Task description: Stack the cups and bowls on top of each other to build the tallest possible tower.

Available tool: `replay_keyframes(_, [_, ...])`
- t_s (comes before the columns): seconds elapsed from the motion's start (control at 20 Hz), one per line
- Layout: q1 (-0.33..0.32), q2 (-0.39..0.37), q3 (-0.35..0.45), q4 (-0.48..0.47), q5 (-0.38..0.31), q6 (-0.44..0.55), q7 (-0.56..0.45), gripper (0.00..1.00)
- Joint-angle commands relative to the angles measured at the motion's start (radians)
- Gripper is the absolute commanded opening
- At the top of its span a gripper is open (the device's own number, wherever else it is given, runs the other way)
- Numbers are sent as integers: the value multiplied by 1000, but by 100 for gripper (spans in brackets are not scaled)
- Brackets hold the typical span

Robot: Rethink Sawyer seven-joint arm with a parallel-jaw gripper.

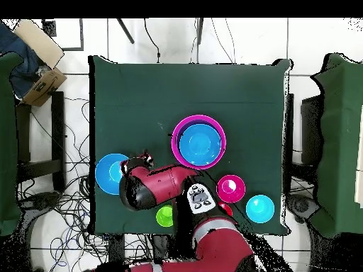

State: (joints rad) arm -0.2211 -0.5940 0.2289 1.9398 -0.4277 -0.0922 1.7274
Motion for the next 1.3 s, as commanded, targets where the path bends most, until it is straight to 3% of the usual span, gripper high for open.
replay_keyframes(0.05, [-25, 62, 11, -80, -91, 70, 10, 100])
replay_keyframes(0.35, [38, 122, -62, -131, -81, 61, 31, 100])
replay_keyframes(0.7, [53, 104, -57, -141, -59, 101, 33, 100])
replay_keyframes(0.85, [22, 70, -19, -129, -54, 129, 25, 100])
replay_keyframes(1.15, [-67, -78, 124, -107, 54, 371, -16, 100])
replay_keyframes(1.3, [-85, -102, 150, -100, 65, 414, -21, 100])
